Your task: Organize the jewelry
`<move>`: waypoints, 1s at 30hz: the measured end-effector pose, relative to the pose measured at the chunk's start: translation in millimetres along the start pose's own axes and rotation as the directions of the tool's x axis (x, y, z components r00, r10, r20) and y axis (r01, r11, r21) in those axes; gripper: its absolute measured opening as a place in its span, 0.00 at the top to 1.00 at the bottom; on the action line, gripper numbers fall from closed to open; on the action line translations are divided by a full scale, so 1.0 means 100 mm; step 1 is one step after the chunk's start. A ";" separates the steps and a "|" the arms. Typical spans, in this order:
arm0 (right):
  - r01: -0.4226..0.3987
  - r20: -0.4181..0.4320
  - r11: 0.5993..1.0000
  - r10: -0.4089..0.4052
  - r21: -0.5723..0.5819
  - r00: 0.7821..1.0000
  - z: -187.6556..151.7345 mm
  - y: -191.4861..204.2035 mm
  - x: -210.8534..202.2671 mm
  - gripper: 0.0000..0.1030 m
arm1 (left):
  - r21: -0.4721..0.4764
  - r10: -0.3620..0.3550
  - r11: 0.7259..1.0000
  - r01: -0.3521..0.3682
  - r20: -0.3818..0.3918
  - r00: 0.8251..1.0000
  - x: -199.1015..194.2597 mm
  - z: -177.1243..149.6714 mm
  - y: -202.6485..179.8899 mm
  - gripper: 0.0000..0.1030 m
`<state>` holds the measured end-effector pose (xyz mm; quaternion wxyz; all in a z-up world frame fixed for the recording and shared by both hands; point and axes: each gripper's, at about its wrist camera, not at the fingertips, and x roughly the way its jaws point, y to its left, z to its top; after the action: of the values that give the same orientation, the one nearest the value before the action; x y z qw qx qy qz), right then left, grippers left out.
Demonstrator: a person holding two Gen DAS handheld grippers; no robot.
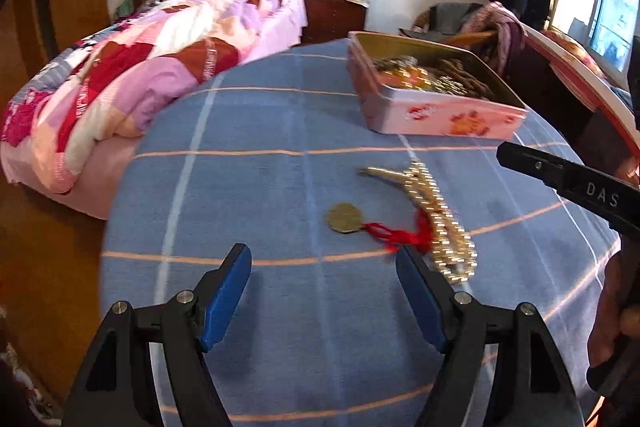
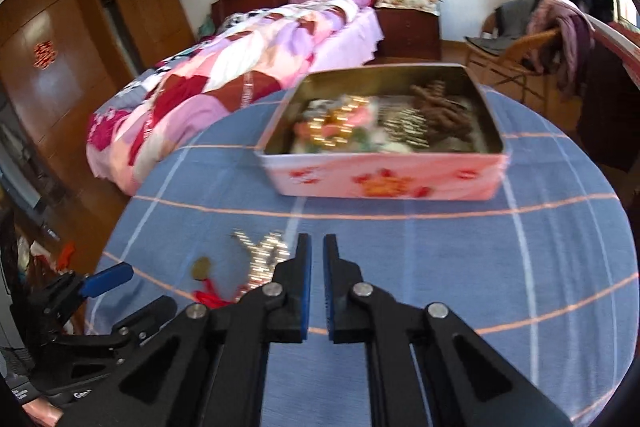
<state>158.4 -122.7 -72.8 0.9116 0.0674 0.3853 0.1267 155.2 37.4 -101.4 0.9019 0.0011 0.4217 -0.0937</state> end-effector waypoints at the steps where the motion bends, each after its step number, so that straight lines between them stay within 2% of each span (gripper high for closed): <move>1: -0.016 -0.008 1.000 0.016 0.020 1.000 0.00 -0.05 0.00 0.90 | 0.007 0.002 1.000 -0.002 -0.001 1.000 0.03 0.01 -0.05 0.27; 2: -0.036 -0.012 0.999 0.037 0.038 0.999 -0.02 -0.09 -0.01 0.90 | 0.009 0.005 1.000 -0.005 -0.011 1.000 0.05 0.03 -0.08 0.27; 6: -0.021 -0.005 0.999 0.021 0.026 1.000 -0.06 -0.07 -0.02 0.87 | -0.002 -0.046 0.999 0.046 -0.006 0.999 0.09 0.14 -0.19 0.27; 8: -0.025 -0.007 0.999 0.025 0.029 1.000 -0.08 -0.08 0.00 0.87 | 0.012 -0.010 1.000 0.010 0.007 1.000 0.11 0.18 -0.24 0.28; 10: -0.034 -0.011 0.999 0.035 0.038 0.999 -0.09 -0.08 0.02 0.87 | 0.033 0.031 0.999 -0.030 -0.016 0.999 0.18 0.19 -0.28 0.54; 11: -0.037 -0.012 0.999 0.038 0.040 0.999 -0.10 -0.09 0.02 0.87 | 0.042 0.028 0.999 -0.026 -0.058 0.998 0.26 0.17 -0.29 0.75; 15: -0.040 -0.019 0.998 0.041 0.048 0.999 -0.10 -0.10 0.03 0.86 | 0.113 0.035 0.993 -0.029 -0.049 0.998 0.25 0.13 -0.37 0.79; 17: -0.041 -0.025 0.998 0.043 0.046 0.999 -0.11 -0.10 0.04 0.86 | 0.099 -0.009 0.995 0.014 -0.051 0.999 0.24 0.13 -0.33 0.82; 18: -0.042 -0.027 0.998 0.044 0.044 0.999 -0.11 -0.10 0.04 0.86 | 0.081 -0.034 0.996 0.038 -0.054 0.998 0.22 0.13 -0.27 0.99; 22: -0.038 -0.025 0.999 0.038 0.030 0.999 -0.13 -0.07 0.00 0.86 | 0.087 -0.003 0.996 0.005 -0.019 1.000 0.10 0.10 -0.05 1.00; 27: -0.059 -0.038 0.998 0.060 0.028 0.997 -0.13 0.00 0.05 0.86 | 0.016 0.008 1.000 -0.008 0.004 1.000 -0.03 0.08 0.24 1.00; 28: -0.067 -0.043 0.997 0.068 0.024 0.997 -0.13 0.03 0.07 0.83 | 0.003 -0.004 1.000 0.004 0.000 1.000 -0.04 0.09 0.26 1.00; 30: -0.082 -0.052 0.997 0.082 0.009 0.995 -0.13 0.11 0.10 0.62 | -0.007 -0.021 1.000 0.021 -0.009 1.000 -0.04 0.09 0.25 0.98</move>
<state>154.1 -109.0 -85.9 0.8949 0.0830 0.4065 0.1643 164.2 62.0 -94.8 0.8989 -0.0060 0.4262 -0.1015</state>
